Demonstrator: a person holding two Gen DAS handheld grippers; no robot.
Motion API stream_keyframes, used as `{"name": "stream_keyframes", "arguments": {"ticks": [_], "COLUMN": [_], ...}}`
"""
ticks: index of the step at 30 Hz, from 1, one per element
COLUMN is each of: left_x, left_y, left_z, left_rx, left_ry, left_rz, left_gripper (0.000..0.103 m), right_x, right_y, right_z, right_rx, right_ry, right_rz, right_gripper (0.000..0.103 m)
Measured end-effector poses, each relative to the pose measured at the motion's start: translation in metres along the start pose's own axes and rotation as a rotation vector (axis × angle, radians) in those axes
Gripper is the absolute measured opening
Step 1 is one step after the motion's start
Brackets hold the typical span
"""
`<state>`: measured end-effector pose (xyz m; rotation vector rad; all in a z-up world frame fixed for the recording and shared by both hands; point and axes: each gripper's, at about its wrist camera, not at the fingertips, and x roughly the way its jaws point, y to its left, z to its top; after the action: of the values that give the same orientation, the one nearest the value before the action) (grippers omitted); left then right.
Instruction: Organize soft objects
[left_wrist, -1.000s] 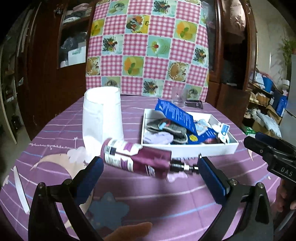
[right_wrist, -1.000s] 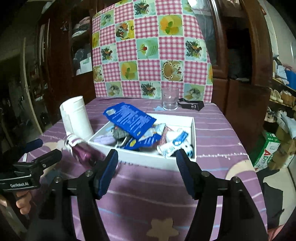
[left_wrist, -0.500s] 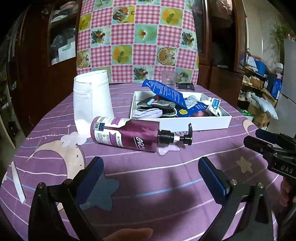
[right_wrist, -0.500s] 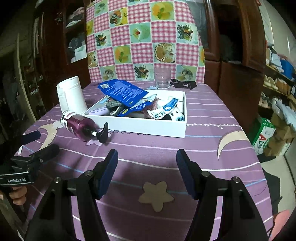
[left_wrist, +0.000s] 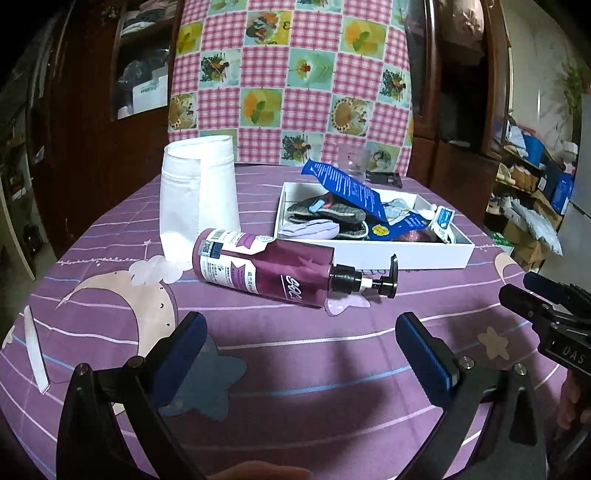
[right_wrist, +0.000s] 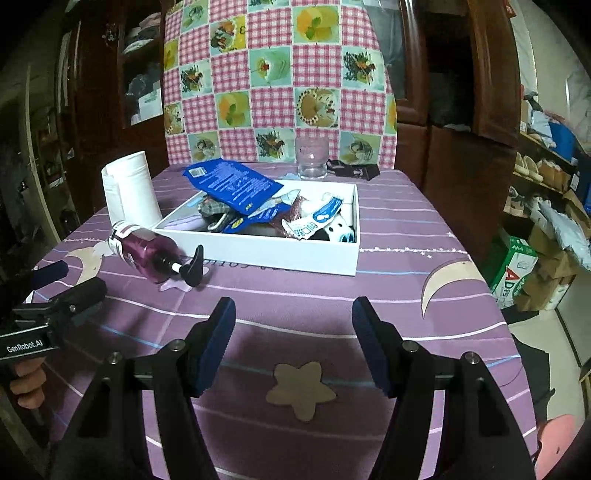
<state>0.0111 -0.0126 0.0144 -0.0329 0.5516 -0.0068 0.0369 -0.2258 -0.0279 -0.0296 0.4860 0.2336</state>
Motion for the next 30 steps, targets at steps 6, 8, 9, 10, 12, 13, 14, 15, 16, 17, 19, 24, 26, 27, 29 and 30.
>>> {"name": "stream_keyframes", "arguments": {"ticks": [6, 8, 9, 10, 12, 13, 14, 15, 16, 17, 19, 24, 26, 27, 29, 30], "left_x": [-0.0011, -0.0009, -0.0007, -0.0011, -0.0009, -0.0008, -0.0007, -0.0006, -0.0006, -0.0003, -0.0003, -0.0002, -0.0001, -0.0002, 0.0001, 0.0002], "left_y": [-0.0030, -0.0035, -0.0036, -0.0034, -0.0032, -0.0035, -0.0035, -0.0039, -0.0041, -0.0043, -0.0042, -0.0042, -0.0042, -0.0045, -0.0043, -0.0044], "left_z": [0.0003, 0.0004, 0.0005, 0.0005, 0.0004, 0.0005, 0.0005, 0.0002, 0.0000, 0.0001, 0.0001, 0.0000, 0.0001, 0.0000, 0.0001, 0.0000], "left_rx": [0.012, 0.014, 0.015, 0.014, 0.013, 0.013, 0.013, 0.013, 0.013, 0.013, 0.013, 0.013, 0.013, 0.013, 0.014, 0.015], "left_ry": [-0.005, -0.005, -0.004, -0.005, -0.005, -0.005, -0.004, -0.003, -0.002, -0.001, -0.002, 0.000, 0.000, -0.001, 0.000, -0.001], "left_rz": [0.002, 0.003, 0.005, 0.004, 0.003, 0.004, 0.004, 0.005, 0.006, 0.006, 0.005, 0.006, 0.006, 0.006, 0.006, 0.005], "left_gripper": [0.103, 0.103, 0.103, 0.103, 0.103, 0.103, 0.103, 0.103, 0.103, 0.103, 0.103, 0.103, 0.103, 0.103, 0.103, 0.103], "right_x": [-0.0044, -0.0054, -0.0052, -0.0047, -0.0044, -0.0044, -0.0043, -0.0044, -0.0045, -0.0046, -0.0051, -0.0055, -0.0056, -0.0056, -0.0055, -0.0054], "right_y": [0.0007, 0.0017, 0.0021, 0.0025, 0.0027, 0.0028, 0.0028, 0.0029, 0.0030, 0.0032, 0.0032, 0.0044, 0.0047, 0.0046, 0.0046, 0.0046], "right_z": [-0.0001, 0.0002, 0.0006, 0.0008, 0.0011, 0.0012, 0.0012, 0.0011, 0.0010, 0.0011, 0.0008, 0.0015, 0.0013, 0.0014, 0.0013, 0.0014], "right_rx": [-0.006, -0.012, -0.017, -0.019, -0.019, -0.018, -0.019, -0.019, -0.020, -0.021, -0.020, -0.026, -0.025, -0.025, -0.026, -0.026], "right_ry": [-0.015, -0.021, -0.021, -0.020, -0.020, -0.021, -0.020, -0.019, -0.019, -0.019, -0.022, -0.030, -0.030, -0.031, -0.031, -0.031], "right_rz": [-0.008, -0.006, -0.007, -0.008, -0.008, -0.008, -0.008, -0.009, -0.008, -0.009, -0.010, -0.013, -0.013, -0.013, -0.013, -0.013], "right_gripper": [0.066, 0.066, 0.066, 0.066, 0.066, 0.066, 0.066, 0.066, 0.066, 0.066, 0.066, 0.066, 0.066, 0.066, 0.066, 0.066]}}
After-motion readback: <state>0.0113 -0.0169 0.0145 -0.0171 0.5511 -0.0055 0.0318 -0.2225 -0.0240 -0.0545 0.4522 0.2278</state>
